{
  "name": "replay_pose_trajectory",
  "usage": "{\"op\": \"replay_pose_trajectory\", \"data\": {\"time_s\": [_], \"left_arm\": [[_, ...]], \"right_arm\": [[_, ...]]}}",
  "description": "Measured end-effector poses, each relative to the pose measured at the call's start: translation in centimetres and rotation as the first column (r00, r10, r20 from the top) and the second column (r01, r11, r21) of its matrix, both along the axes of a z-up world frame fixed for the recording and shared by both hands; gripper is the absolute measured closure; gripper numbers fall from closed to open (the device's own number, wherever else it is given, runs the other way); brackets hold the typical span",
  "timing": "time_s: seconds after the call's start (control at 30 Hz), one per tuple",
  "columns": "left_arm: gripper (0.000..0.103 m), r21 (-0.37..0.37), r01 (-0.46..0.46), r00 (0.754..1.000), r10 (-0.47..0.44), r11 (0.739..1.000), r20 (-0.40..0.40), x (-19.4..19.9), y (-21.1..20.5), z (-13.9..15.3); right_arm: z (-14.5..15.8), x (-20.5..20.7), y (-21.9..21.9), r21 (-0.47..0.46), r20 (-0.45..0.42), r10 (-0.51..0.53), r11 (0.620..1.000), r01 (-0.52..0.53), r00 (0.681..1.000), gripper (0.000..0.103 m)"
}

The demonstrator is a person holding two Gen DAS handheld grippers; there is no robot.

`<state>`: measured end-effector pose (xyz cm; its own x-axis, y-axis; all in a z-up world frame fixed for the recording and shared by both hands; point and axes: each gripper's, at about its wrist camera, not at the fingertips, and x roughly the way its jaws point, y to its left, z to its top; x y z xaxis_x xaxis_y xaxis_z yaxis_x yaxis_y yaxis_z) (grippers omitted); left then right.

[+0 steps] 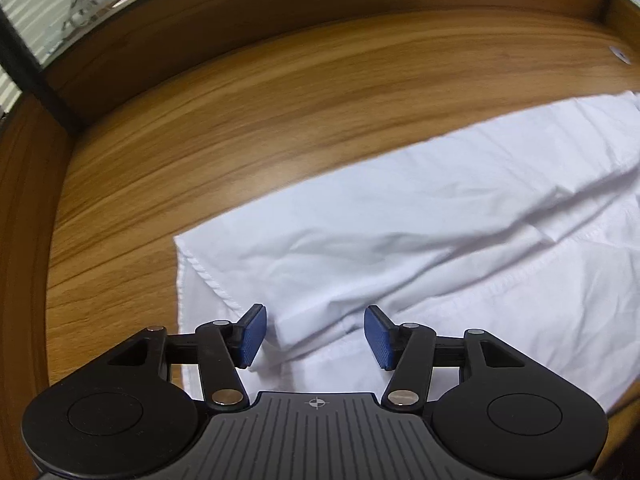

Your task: Fold clothes

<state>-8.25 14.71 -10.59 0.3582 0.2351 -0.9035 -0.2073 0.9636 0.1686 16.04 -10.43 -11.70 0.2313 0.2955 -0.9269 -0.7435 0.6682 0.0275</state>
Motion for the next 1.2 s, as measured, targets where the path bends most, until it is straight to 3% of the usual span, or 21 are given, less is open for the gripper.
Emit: {"op": "replay_pose_trajectory", "data": {"time_s": [0.07, 0.13, 0.2, 0.4, 0.53, 0.7, 0.83, 1.0, 1.2], "left_arm": [[0.049, 0.02, -0.011, 1.0, 0.01, 1.0, 0.001, 0.1, 0.0, -0.2], [0.081, -0.006, -0.038, 0.999, 0.038, 0.999, 0.018, 0.2, 0.4, 0.0], [0.1, -0.024, -0.043, 0.997, 0.044, 0.999, 0.056, 0.5, 0.6, 1.1], [0.101, -0.009, -0.087, 0.975, 0.087, 0.996, 0.202, 3.0, 2.7, 5.9], [0.101, -0.016, -0.126, 0.959, 0.126, 0.992, 0.255, 6.7, 5.9, 7.1], [0.1, 0.058, -0.141, 0.97, 0.126, 0.988, 0.209, 12.5, 7.5, 4.3], [0.092, 0.089, -0.178, 0.975, 0.164, 0.98, 0.152, 15.9, 8.8, 0.8], [0.082, 0.073, -0.241, 0.96, 0.227, 0.968, 0.162, 15.8, 9.8, 0.0], [0.071, -0.037, -0.279, 0.939, 0.281, 0.96, 0.2, 12.5, 10.6, 2.6]], "right_arm": [[0.2, 0.0, 0.2, -0.002, 0.006, 0.002, 1.0, -0.002, 1.0, 0.098], [0.4, 0.0, 0.4, -0.004, 0.012, 0.006, 1.0, -0.006, 1.0, 0.099], [1.0, 0.2, 0.5, -0.001, 0.024, 0.011, 1.0, -0.011, 1.0, 0.099], [4.3, 2.7, 1.4, 0.049, 0.11, -0.003, 0.999, -0.003, 0.994, 0.101], [5.2, 6.0, 3.0, 0.071, 0.154, -0.016, 0.997, 0.005, 0.988, 0.102], [2.9, 11.0, 5.5, 0.062, 0.169, -0.061, 0.997, 0.052, 0.984, 0.103], [-0.5, 13.9, 6.9, 0.016, 0.13, -0.078, 0.997, 0.077, 0.988, 0.103], [-2.3, 15.7, 6.5, -0.002, 0.102, -0.092, 0.996, 0.093, 0.99, 0.103], [0.3, 14.9, 5.0, 0.056, 0.095, -0.081, 0.995, 0.076, 0.992, 0.098]]}}
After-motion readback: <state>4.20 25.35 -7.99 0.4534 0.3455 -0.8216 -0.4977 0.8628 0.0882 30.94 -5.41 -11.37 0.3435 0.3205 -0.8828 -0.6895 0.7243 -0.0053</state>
